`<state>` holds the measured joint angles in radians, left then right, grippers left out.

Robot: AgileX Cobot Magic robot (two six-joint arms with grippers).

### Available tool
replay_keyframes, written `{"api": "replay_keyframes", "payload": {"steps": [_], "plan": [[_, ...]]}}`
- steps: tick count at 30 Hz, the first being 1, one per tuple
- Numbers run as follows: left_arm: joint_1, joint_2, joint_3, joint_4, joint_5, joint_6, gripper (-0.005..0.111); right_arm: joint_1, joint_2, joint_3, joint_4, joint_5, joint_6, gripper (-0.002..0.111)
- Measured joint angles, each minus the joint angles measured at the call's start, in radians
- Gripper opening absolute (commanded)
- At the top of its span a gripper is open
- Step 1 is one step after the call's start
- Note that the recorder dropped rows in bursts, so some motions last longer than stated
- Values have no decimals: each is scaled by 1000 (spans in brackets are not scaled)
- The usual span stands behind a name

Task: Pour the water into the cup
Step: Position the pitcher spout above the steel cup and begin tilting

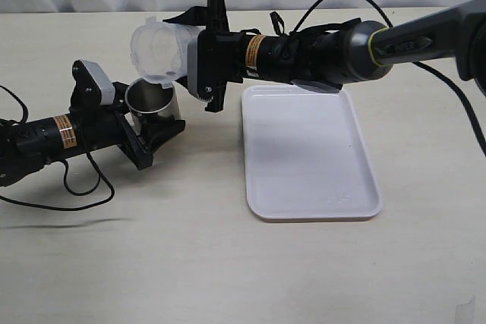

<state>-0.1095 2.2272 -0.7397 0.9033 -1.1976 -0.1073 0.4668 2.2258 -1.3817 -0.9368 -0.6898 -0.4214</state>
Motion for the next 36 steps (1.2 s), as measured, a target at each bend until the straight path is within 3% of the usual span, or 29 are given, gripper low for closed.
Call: {"api": "replay_keyframes", "payload": {"steps": [36], "plan": [[0, 0, 0, 0, 0, -2, 0, 0, -27, 0, 25, 2, -139, 4]]}}
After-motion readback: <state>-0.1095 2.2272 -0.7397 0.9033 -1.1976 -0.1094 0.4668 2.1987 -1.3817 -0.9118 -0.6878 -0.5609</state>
